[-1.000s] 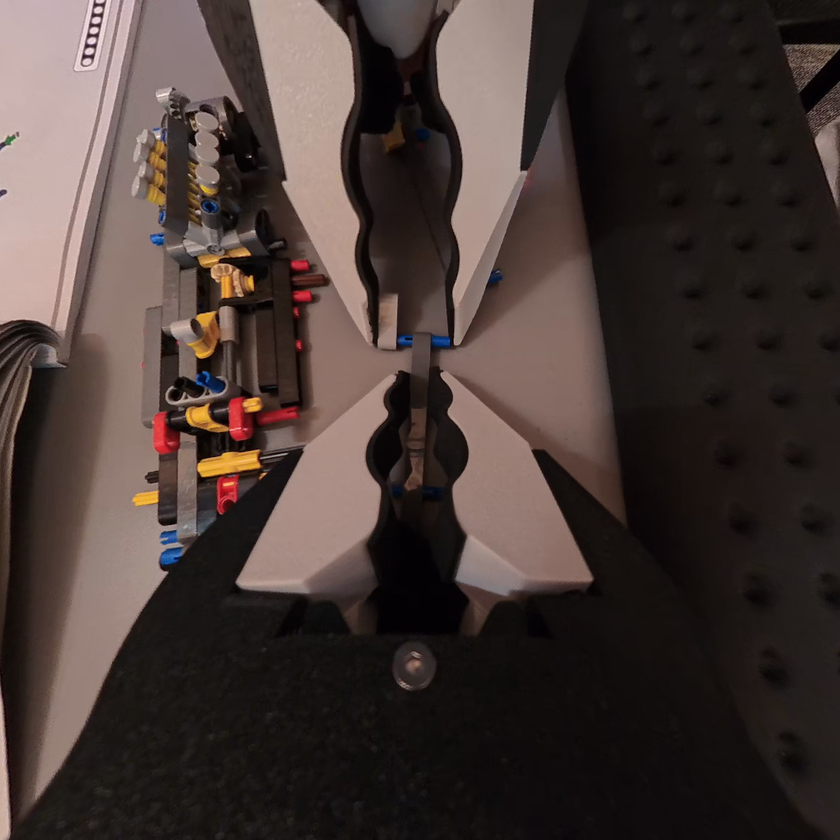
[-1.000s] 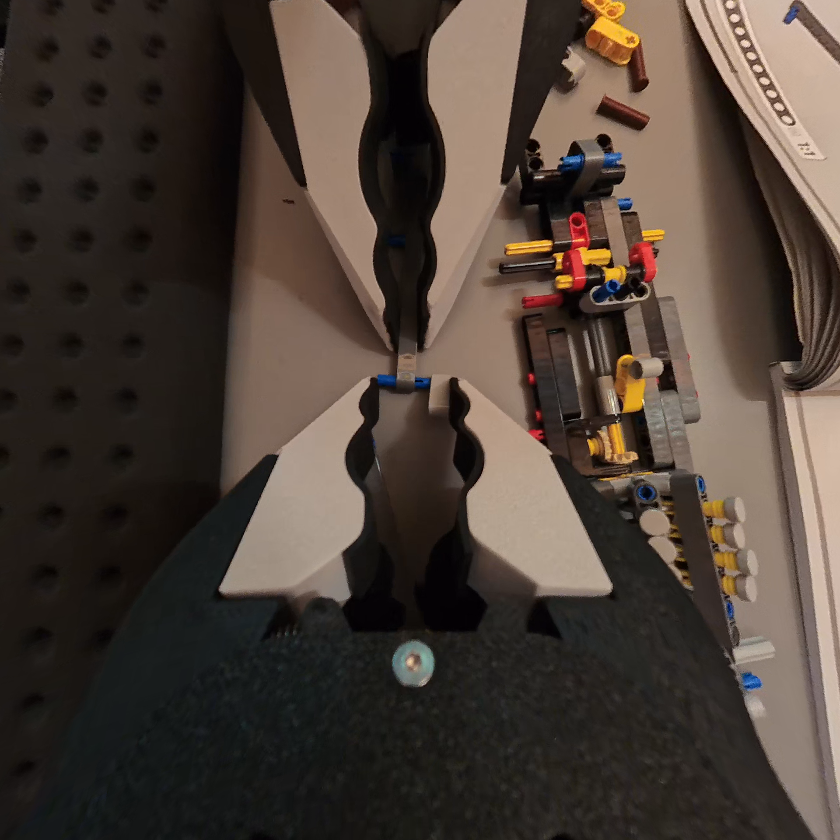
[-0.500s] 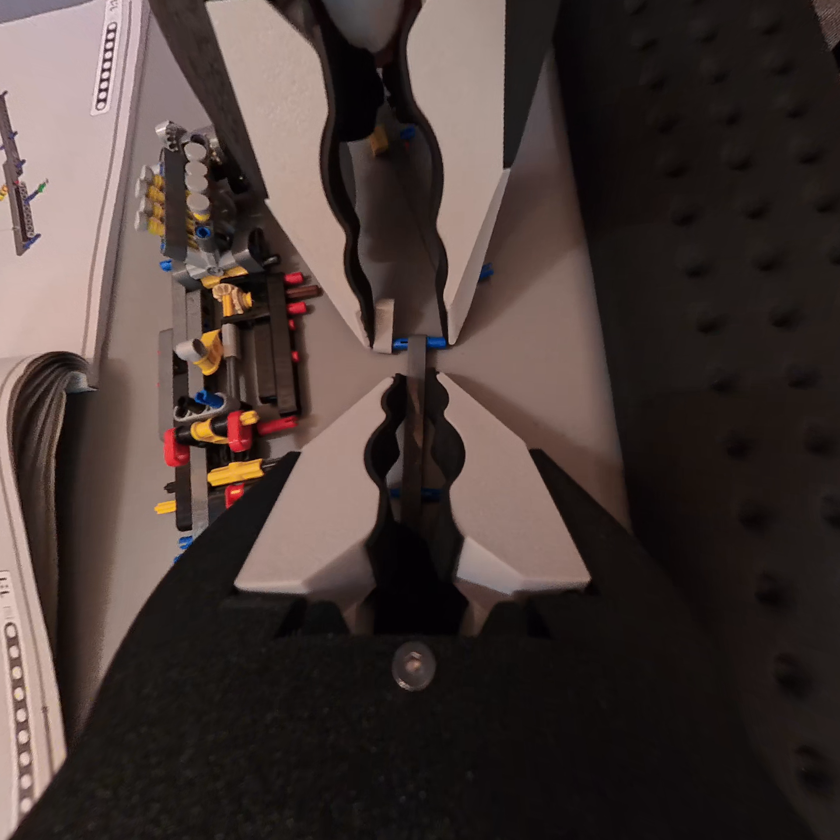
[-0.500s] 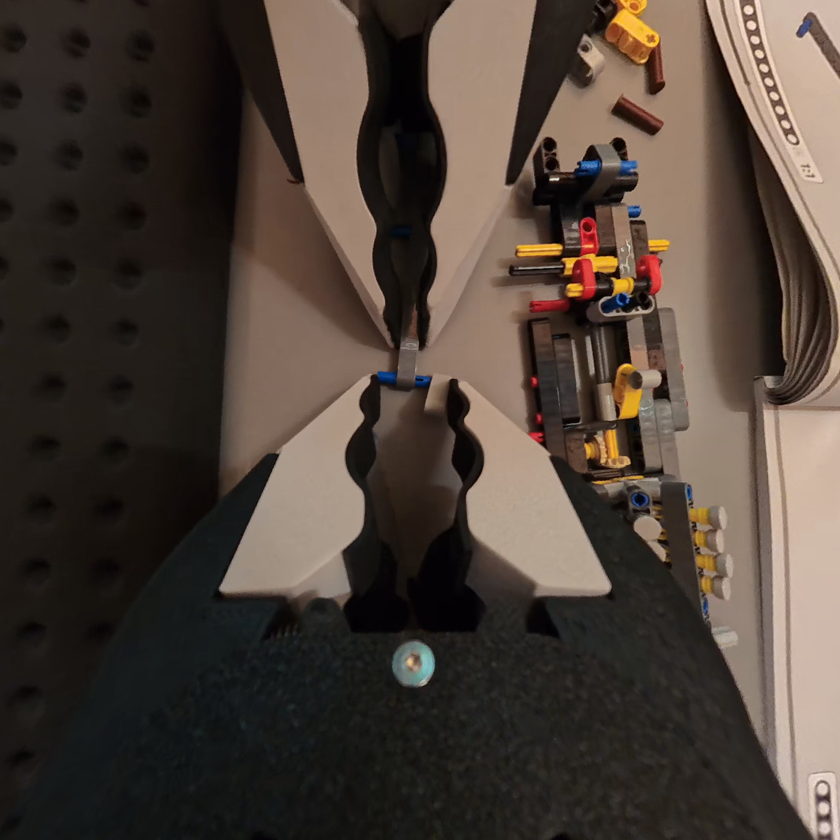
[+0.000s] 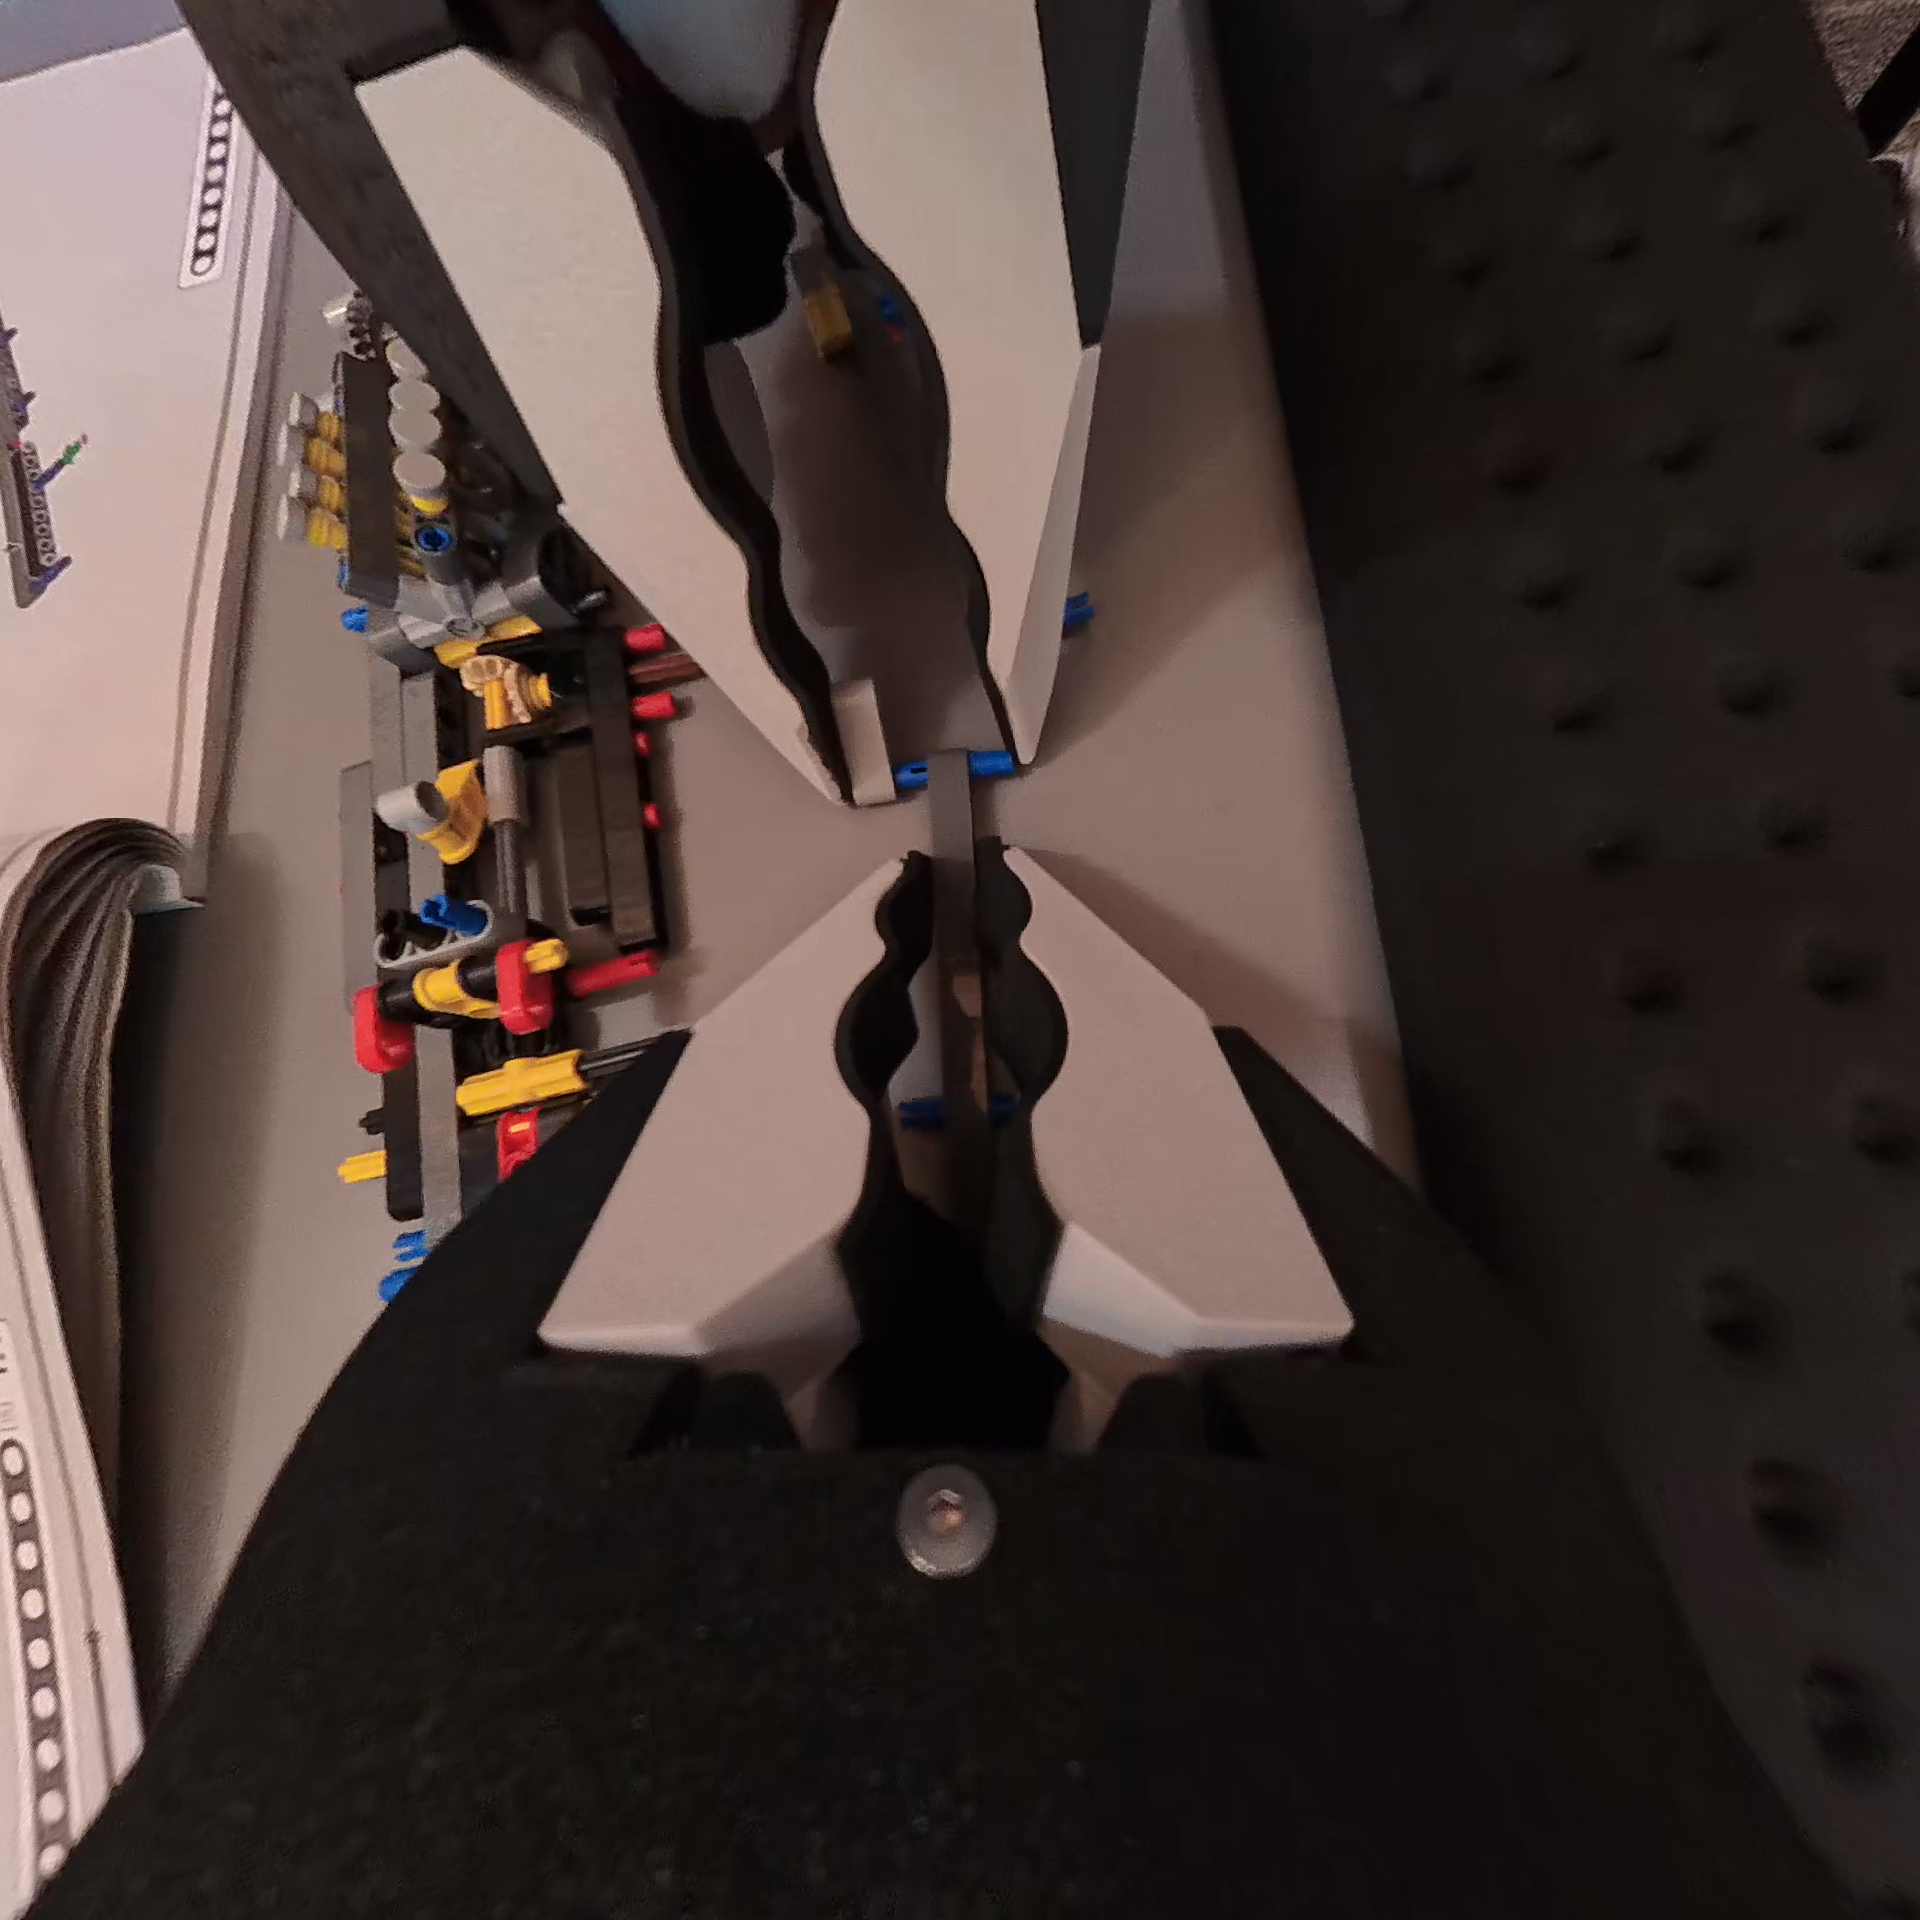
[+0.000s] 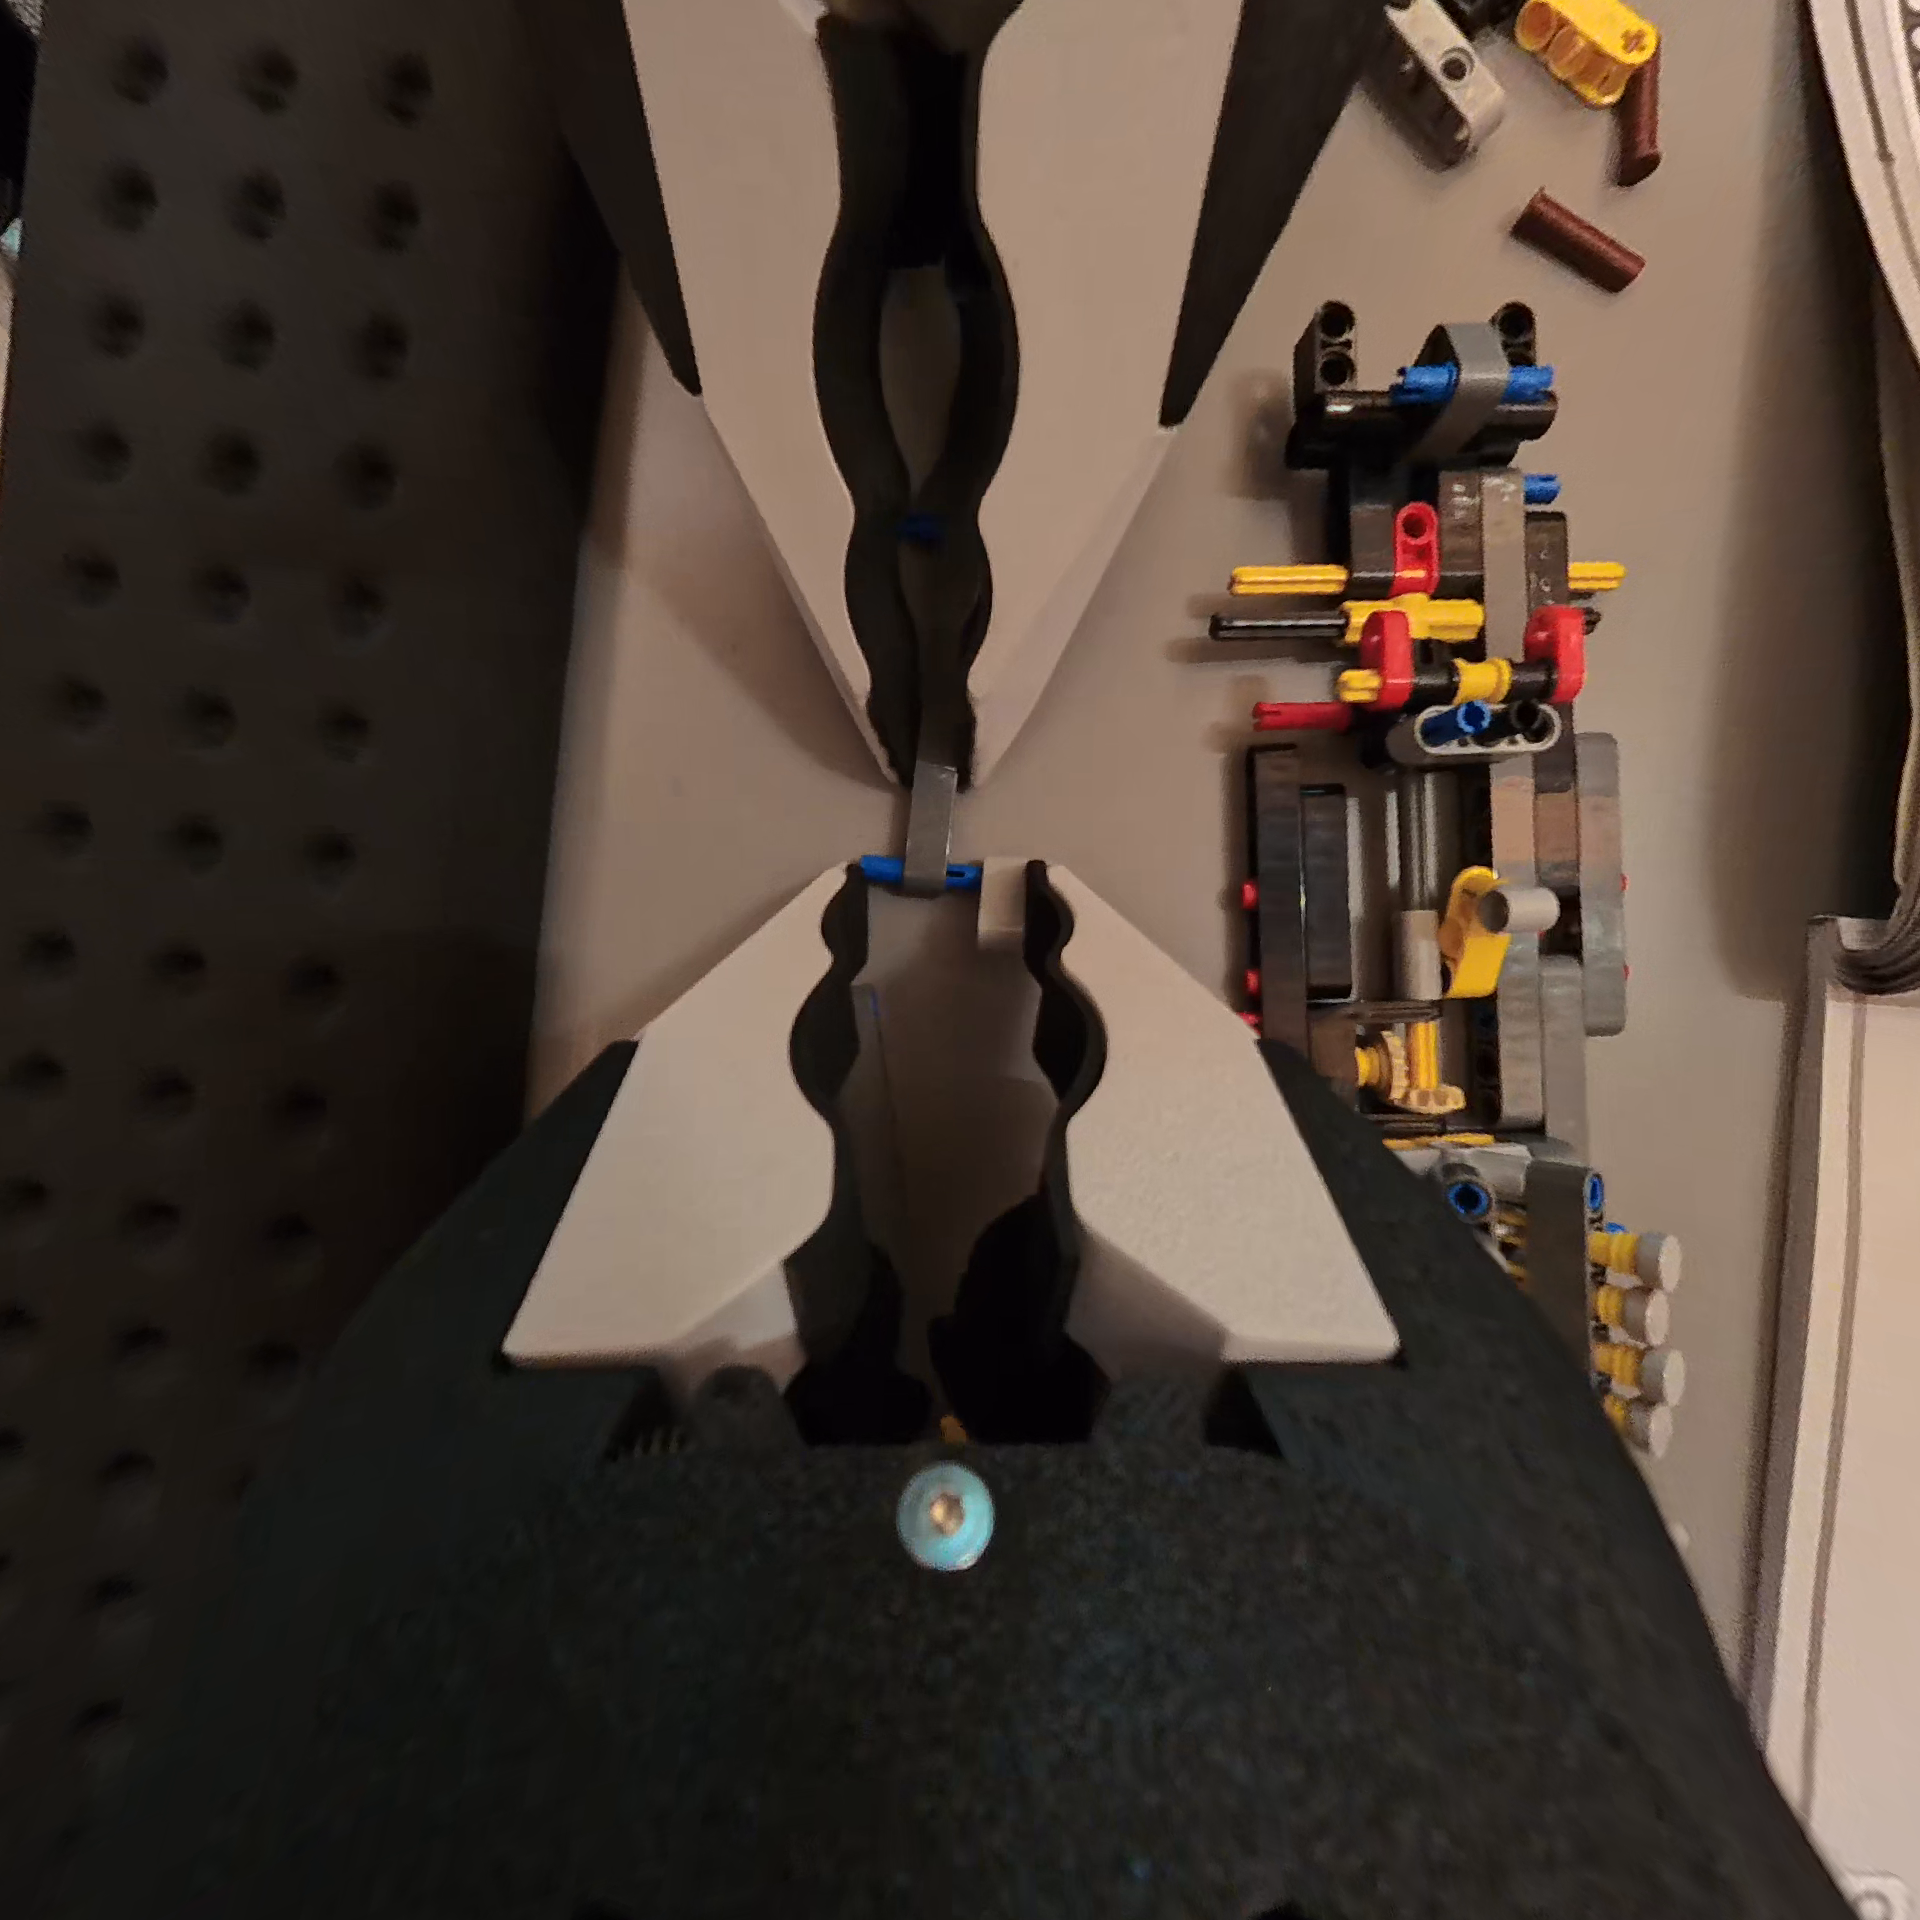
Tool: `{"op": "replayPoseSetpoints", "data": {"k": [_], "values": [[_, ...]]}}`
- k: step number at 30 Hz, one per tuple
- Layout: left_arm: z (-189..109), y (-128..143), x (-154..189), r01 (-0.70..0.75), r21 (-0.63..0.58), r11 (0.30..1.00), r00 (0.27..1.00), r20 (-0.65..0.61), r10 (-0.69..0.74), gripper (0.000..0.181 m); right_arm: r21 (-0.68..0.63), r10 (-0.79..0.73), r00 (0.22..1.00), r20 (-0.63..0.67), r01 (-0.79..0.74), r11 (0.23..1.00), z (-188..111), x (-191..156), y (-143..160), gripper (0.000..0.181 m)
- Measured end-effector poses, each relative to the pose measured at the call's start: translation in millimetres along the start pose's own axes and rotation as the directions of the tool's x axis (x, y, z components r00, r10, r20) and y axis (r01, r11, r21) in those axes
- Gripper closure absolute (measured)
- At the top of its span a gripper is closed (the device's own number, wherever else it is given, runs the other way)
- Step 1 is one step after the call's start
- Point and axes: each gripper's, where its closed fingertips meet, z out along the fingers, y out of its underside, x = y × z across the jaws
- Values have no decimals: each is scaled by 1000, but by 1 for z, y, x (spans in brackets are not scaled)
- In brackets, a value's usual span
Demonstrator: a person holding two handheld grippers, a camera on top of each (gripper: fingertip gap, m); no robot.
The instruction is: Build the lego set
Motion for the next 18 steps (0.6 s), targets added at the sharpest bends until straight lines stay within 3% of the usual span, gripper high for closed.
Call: {"op": "replayPoseSetpoints", "data": {"k": [18], "values": [[3,-3,1,40,4,999,999,11,-40,173,68,92,995,-48,-88,994,-2,-2,2,152]]}}
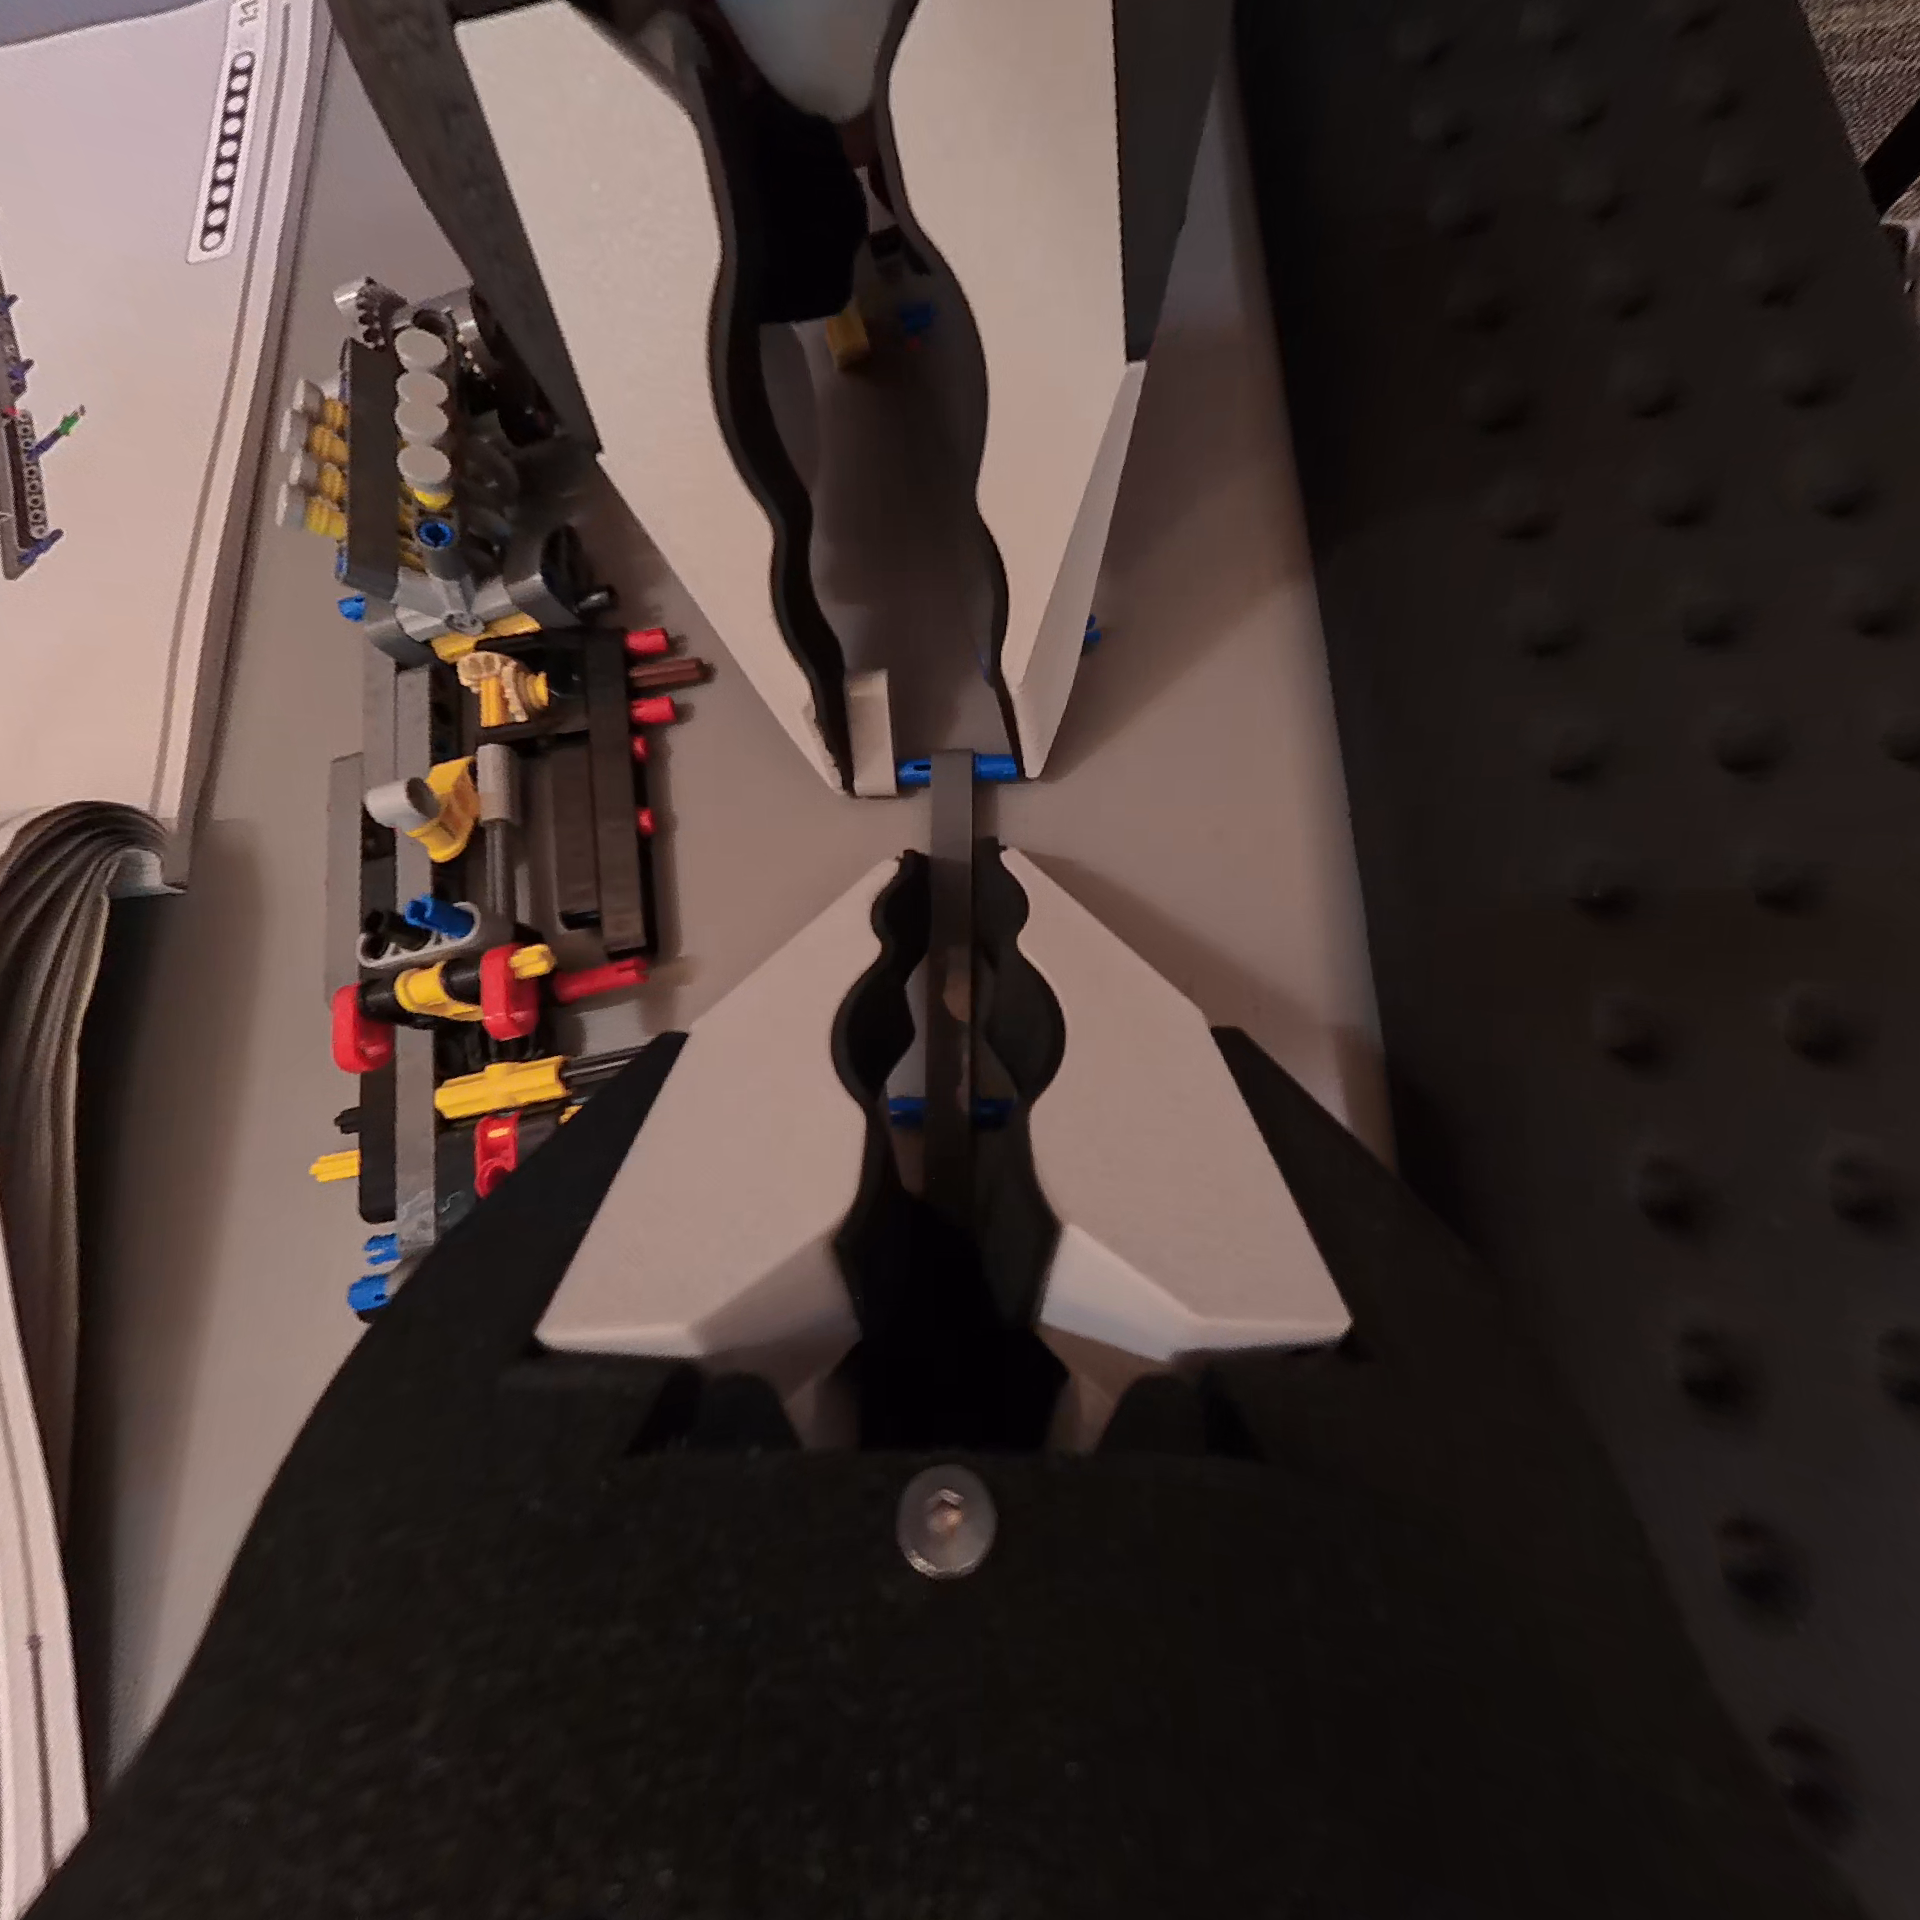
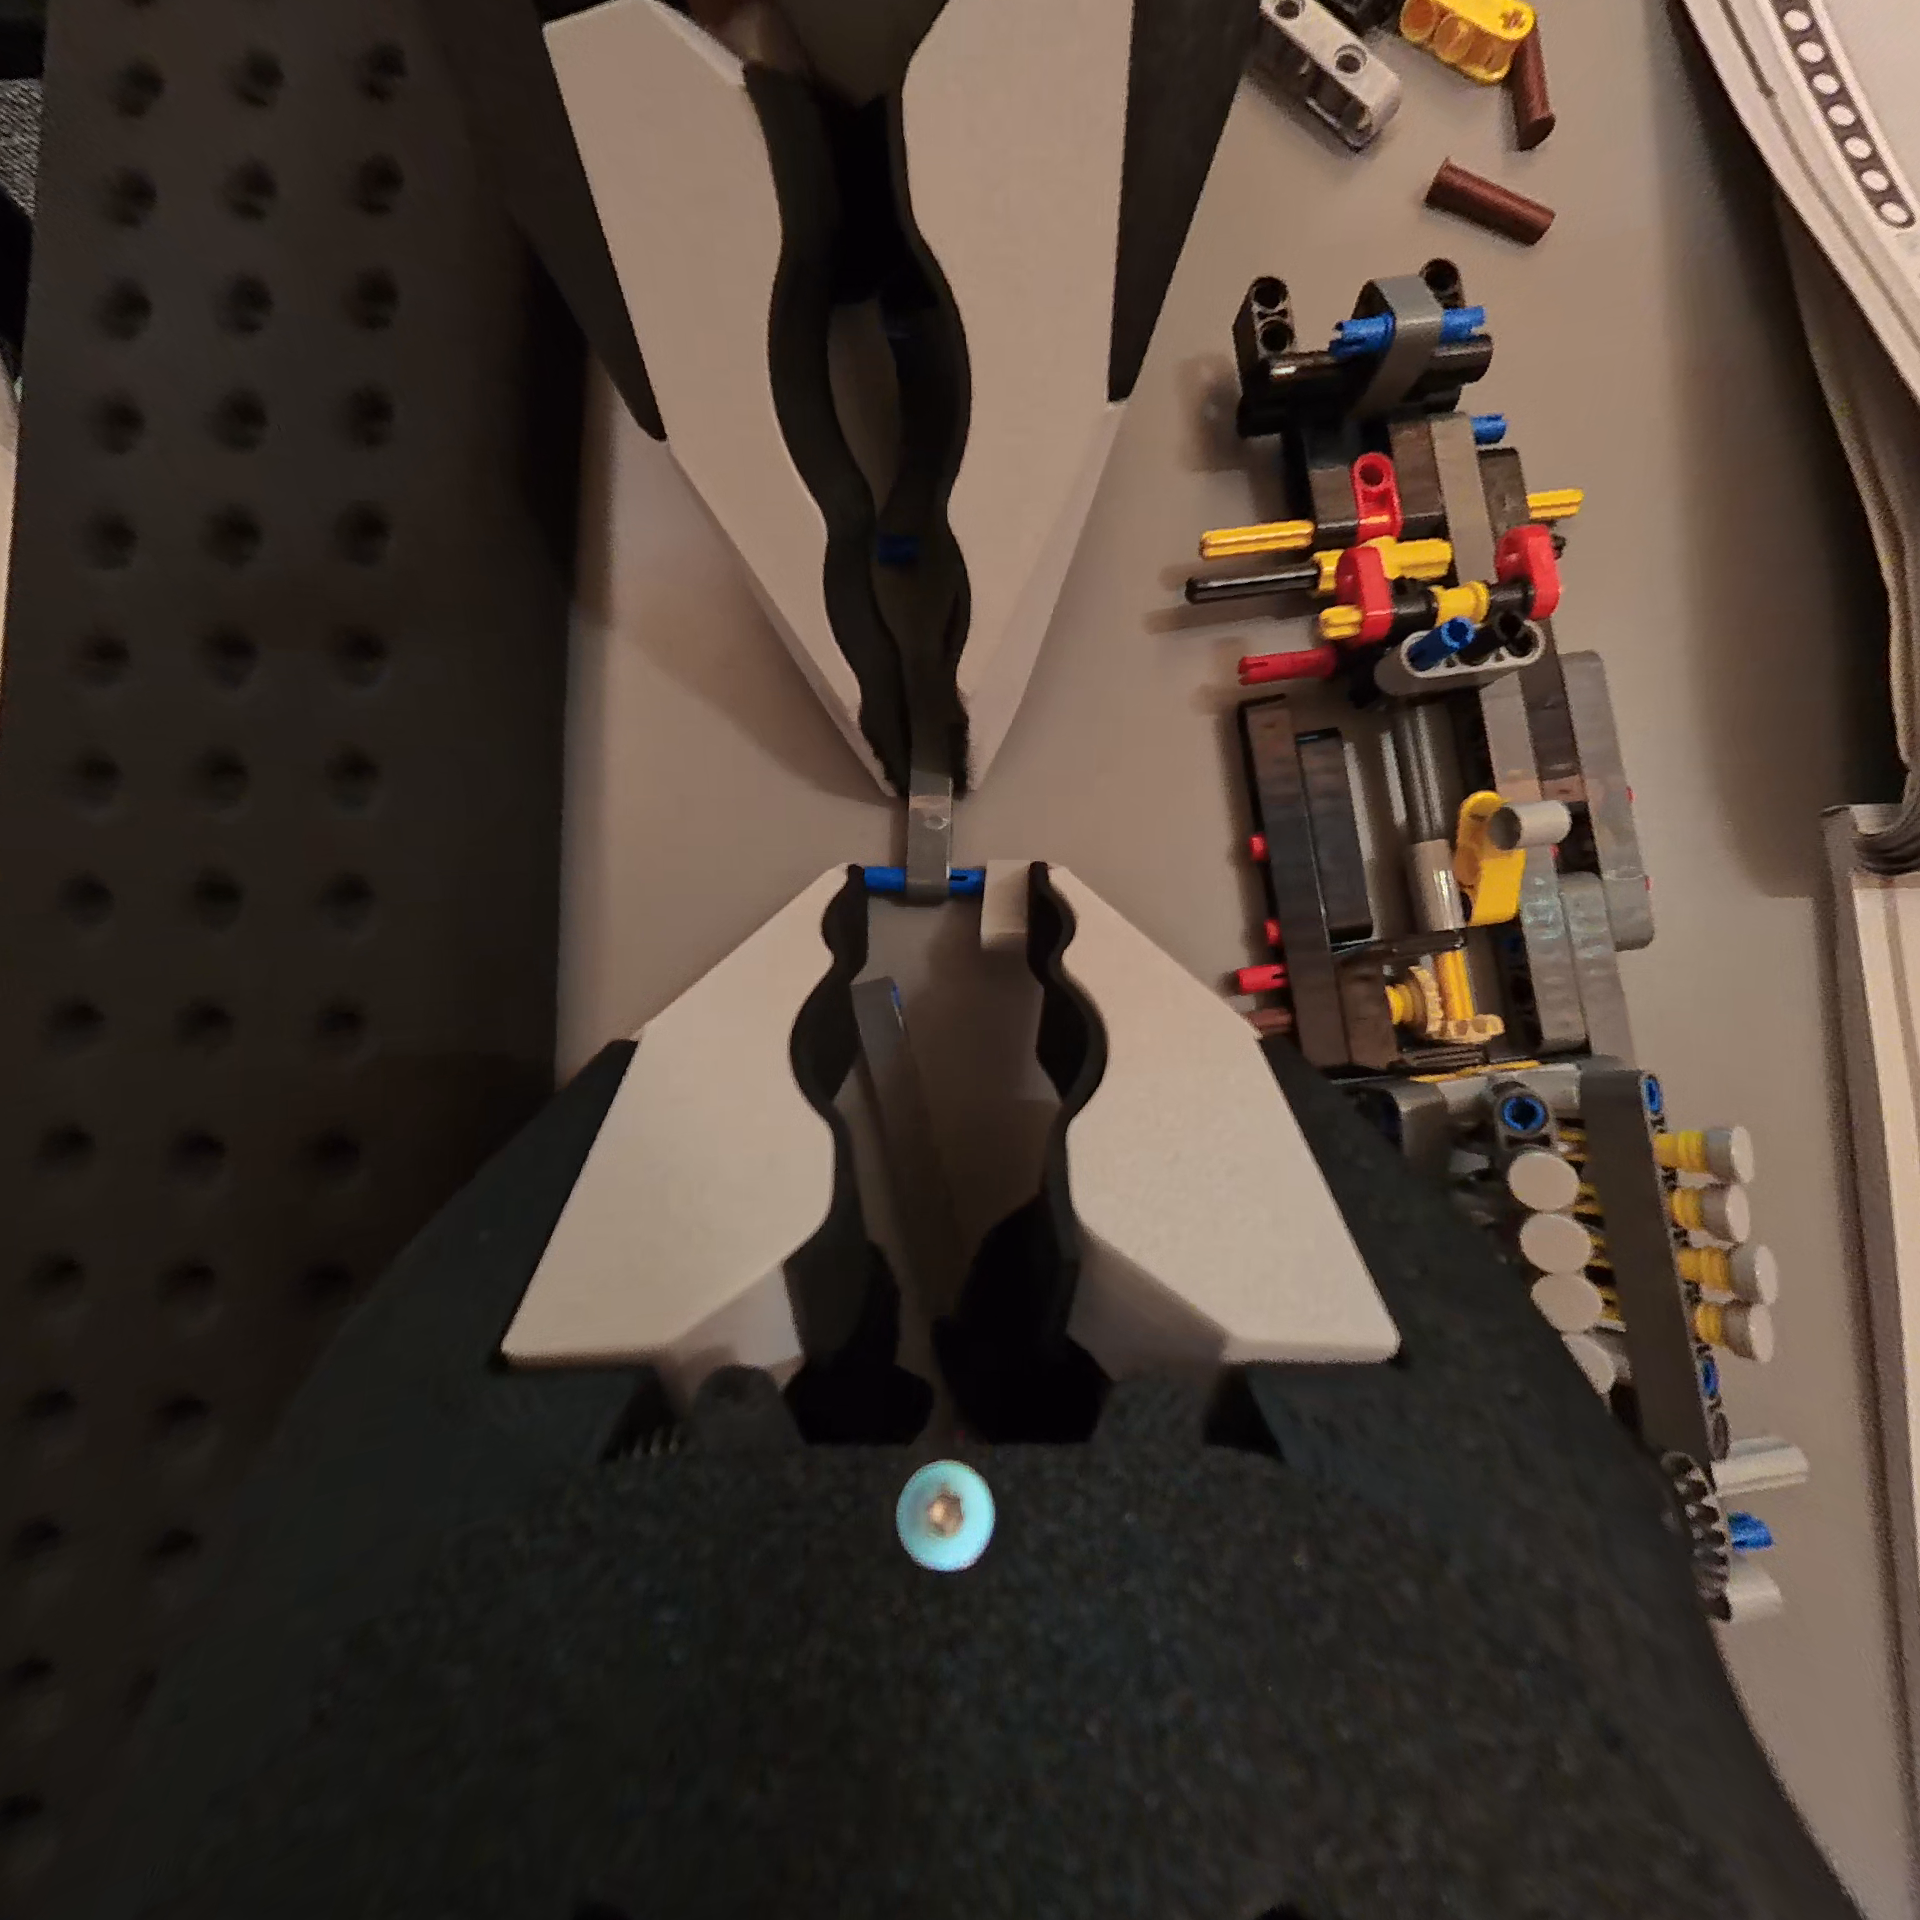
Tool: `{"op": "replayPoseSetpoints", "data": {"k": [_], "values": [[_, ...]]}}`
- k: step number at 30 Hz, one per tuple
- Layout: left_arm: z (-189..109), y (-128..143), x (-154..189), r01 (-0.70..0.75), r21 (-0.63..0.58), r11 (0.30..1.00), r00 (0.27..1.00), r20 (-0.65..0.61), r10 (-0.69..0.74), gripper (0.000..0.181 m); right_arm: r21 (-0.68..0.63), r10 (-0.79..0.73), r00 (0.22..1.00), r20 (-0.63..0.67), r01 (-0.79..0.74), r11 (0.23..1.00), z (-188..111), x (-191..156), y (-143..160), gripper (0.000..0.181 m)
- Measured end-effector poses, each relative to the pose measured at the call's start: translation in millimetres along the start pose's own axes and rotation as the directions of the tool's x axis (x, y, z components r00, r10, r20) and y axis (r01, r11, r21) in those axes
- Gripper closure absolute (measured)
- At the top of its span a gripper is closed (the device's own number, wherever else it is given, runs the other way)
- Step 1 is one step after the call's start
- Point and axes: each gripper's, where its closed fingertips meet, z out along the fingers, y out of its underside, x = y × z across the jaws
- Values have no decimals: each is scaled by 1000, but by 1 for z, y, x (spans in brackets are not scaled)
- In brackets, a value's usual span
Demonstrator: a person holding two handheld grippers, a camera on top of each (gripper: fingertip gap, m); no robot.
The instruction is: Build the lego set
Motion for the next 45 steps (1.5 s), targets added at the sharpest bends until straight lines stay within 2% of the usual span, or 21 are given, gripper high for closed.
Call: {"op": "replayPoseSetpoints", "data": {"k": [6,10,14,16,19,22,30,38,45], "values": [[2,-2,0,-38,-1,999,999,25,38,173,8,7,1000,-3,-7,1000,-1,0,2,152],[2,-3,0,-155,-22,988,983,93,156,174,14,11,1000,2,-11,1000,-1,-1,2,152],[1,-5,-3,-345,-108,933,904,232,361,174,-53,-188,966,-177,182,982,-5,2,0,152],[2,-7,-5,-411,-155,898,854,281,439,174,-53,-221,949,-223,215,975,-7,3,1,152],[3,-8,-4,-464,-191,865,807,312,502,174,-47,-199,953,-227,194,980,-8,2,3,151],[3,-10,-5,-467,-199,861,799,323,508,174,-69,-172,957,-235,160,985,-9,2,4,151],[3,-10,-6,-462,-205,863,794,337,505,174,-91,-222,940,-261,205,975,-9,4,3,152],[3,-10,-6,-424,-156,892,832,322,452,174,-94,-282,911,-302,266,959,-10,3,3,152],[5,-10,-6,-392,-133,910,855,313,414,174,-14,-205,937,-282,210,978,-9,3,5,152]]}}
